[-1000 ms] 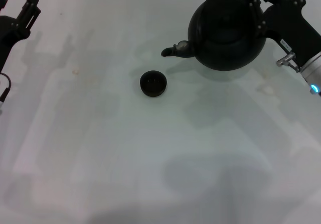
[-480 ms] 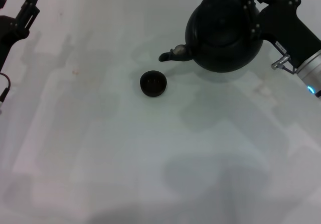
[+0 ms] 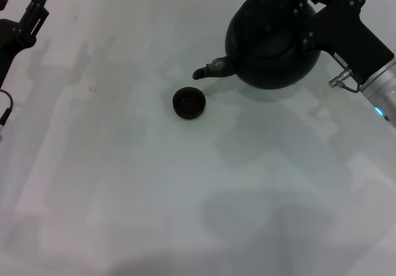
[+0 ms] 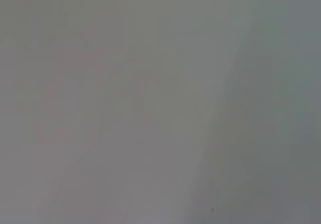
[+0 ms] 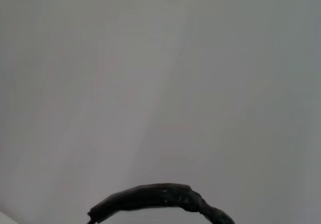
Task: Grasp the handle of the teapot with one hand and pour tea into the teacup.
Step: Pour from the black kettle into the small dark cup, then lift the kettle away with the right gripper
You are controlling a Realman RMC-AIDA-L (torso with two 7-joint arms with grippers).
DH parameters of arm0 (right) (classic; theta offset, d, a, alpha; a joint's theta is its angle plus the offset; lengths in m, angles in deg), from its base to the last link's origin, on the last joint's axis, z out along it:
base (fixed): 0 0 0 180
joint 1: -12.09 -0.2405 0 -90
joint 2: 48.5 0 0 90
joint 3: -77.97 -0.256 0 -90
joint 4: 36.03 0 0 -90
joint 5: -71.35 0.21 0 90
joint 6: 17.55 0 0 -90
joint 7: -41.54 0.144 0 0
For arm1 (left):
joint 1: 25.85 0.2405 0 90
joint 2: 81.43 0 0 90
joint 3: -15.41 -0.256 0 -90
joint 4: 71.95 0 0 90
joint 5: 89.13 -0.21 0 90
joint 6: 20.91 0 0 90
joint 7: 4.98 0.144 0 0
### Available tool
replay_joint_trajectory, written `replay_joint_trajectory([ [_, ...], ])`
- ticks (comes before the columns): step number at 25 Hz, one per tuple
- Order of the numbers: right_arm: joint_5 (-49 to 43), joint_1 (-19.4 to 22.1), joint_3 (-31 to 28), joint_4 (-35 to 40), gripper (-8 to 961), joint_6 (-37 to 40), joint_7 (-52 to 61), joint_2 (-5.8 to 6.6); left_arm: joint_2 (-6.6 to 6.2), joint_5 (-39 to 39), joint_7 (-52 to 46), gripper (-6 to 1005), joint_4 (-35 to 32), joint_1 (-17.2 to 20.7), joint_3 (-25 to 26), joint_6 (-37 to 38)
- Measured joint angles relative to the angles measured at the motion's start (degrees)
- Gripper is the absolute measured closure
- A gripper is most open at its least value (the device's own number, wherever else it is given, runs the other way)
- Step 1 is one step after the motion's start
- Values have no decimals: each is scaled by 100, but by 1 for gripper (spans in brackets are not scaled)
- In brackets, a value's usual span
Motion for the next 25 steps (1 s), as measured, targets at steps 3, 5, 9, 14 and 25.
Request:
replay_joint_trajectory([
  [3, -5, -1, 0, 48, 803, 0, -167, -1, 0, 0, 0, 165, -6, -1, 0, 0],
  [5, -31, 0, 0, 76, 806, 0, -275, -1, 0, 0, 0, 165, -24, -2, 0, 0],
  [9, -60, 0, 0, 98, 812, 0, -420, -1, 0, 0, 0, 165, -42, -3, 0, 0],
  [14, -60, 0, 0, 98, 814, 0, -562, -1, 0, 0, 0, 165, -48, -3, 0, 0],
  [25, -140, 8, 0, 105, 817, -2, -1031, -10, 0, 0, -15, 165, -55, -3, 0, 0],
])
